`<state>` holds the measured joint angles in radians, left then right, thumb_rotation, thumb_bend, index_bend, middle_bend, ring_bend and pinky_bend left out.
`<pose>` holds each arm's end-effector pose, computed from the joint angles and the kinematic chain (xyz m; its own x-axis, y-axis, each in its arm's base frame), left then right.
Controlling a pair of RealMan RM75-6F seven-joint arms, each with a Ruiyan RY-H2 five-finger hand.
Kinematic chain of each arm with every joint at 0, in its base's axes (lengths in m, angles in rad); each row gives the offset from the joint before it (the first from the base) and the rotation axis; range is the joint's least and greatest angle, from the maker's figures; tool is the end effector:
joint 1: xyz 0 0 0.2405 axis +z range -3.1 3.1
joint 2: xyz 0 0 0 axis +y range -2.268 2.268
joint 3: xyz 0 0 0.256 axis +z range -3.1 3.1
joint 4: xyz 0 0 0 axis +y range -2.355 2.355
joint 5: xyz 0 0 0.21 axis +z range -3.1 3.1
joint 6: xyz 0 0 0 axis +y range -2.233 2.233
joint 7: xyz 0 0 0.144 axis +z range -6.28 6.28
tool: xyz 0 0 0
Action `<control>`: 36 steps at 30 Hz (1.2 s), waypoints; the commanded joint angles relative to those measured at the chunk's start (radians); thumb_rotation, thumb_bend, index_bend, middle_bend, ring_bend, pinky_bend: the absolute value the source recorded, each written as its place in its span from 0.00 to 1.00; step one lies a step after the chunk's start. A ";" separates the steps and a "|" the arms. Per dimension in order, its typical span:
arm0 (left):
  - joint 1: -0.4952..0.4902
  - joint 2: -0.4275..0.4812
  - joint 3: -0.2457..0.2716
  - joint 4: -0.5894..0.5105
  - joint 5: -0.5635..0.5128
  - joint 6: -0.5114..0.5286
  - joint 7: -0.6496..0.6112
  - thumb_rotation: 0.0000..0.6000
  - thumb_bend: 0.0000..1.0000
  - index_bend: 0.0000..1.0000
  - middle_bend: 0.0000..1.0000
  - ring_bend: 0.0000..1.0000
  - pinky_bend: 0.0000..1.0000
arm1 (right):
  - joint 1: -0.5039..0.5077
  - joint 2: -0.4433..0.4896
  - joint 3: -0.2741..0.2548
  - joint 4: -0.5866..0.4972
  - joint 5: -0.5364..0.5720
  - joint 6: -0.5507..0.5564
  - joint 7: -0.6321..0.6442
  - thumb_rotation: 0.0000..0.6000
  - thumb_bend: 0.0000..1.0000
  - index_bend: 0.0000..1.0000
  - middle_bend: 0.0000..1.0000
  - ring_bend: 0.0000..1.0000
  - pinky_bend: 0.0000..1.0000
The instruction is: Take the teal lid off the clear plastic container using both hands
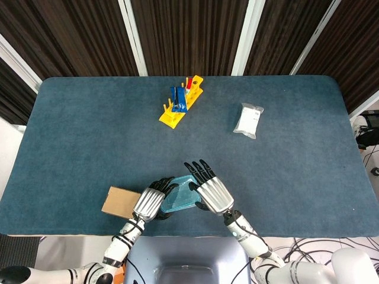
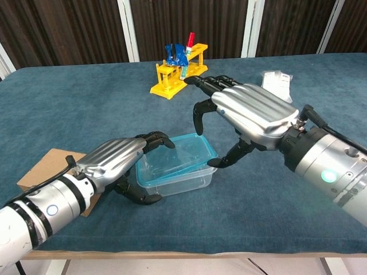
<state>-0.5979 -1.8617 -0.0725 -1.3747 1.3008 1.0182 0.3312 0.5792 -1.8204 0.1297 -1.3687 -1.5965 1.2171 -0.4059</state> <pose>-0.1320 0.2564 -0.1114 0.3632 0.3685 0.8557 0.8752 -0.4500 -0.1777 -0.1071 -0.2695 -0.0632 0.4087 0.0204 0.9124 -0.7346 -0.5859 0.3422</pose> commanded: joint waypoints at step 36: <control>-0.001 0.037 -0.003 -0.009 0.001 -0.006 -0.027 1.00 0.29 0.59 0.51 0.31 0.42 | 0.065 -0.256 -0.031 0.531 -0.172 0.268 0.354 1.00 0.23 0.49 0.00 0.00 0.00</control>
<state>-0.5992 -1.8246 -0.0756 -1.3838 1.3024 1.0119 0.3046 0.6365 -2.0454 0.1014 -0.8798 -1.7604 1.4633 -0.0756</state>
